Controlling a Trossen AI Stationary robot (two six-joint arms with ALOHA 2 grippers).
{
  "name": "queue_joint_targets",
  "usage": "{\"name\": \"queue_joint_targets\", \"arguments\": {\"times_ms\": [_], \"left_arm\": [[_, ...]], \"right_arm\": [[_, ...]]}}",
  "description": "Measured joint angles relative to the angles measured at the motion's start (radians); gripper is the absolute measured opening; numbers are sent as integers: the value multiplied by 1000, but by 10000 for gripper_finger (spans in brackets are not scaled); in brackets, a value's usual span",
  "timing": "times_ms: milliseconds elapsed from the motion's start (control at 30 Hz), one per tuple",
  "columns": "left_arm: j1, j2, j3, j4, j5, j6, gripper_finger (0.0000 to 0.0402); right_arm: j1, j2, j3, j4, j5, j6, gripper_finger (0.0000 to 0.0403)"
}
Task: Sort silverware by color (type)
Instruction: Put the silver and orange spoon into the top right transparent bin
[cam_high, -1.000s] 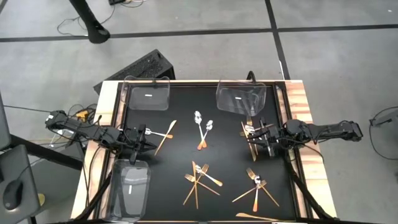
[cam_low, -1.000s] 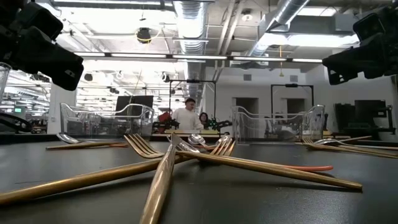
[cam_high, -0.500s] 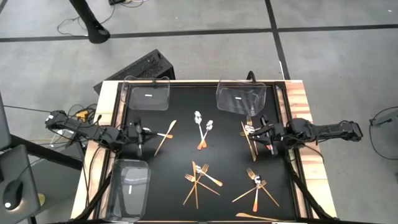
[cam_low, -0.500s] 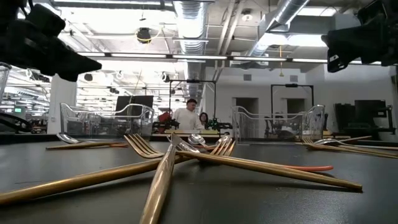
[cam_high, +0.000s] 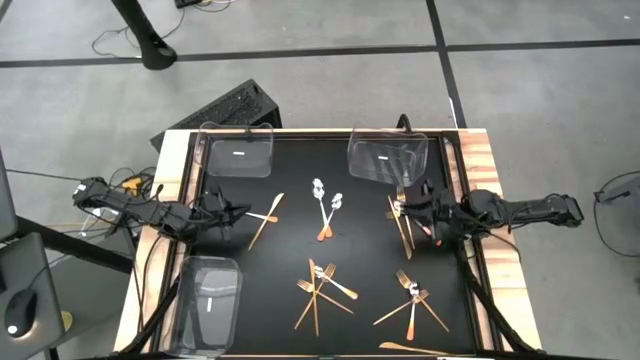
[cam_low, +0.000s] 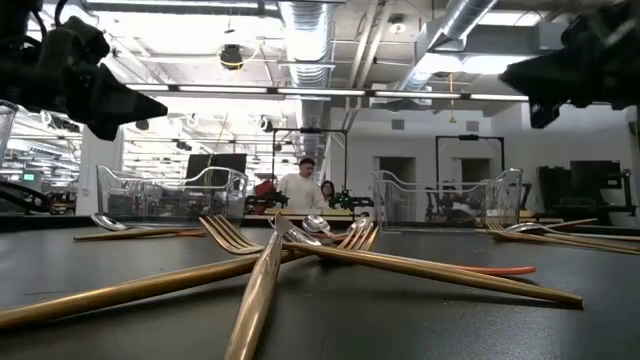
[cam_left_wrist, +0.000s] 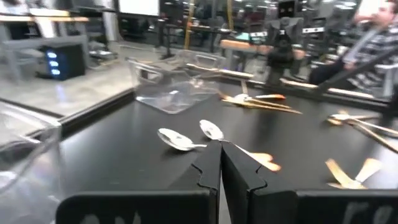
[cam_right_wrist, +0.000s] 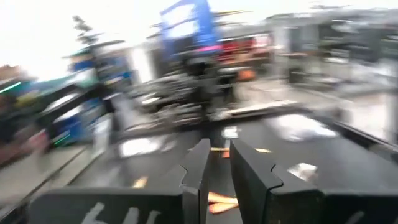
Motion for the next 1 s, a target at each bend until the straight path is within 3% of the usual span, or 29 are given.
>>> {"name": "queue_joint_targets", "arguments": {"times_ms": [100, 300, 400, 600, 833, 1000], "left_arm": [[2, -2, -2, 23, -10, -35, 0], [2, -2, -2, 43, -9, -48, 0], [3, -1, -2, 55, -34, -5, 0], [24, 4, -2, 51, -18, -58, 4], [92, 84, -1, 38, -40, -100, 60], [157, 154, -1, 107, -43, -89, 96]], "right_arm": [[-1, 26, 0, 0, 122, 97, 87], [-28, 192, 76, -72, 108, 223, 87], [-46, 311, 159, -148, 122, 218, 87], [-109, 485, 319, -319, 158, 222, 87], [-163, 597, 412, -387, 154, 204, 87], [-213, 681, 500, -654, 158, 235, 87]]}}
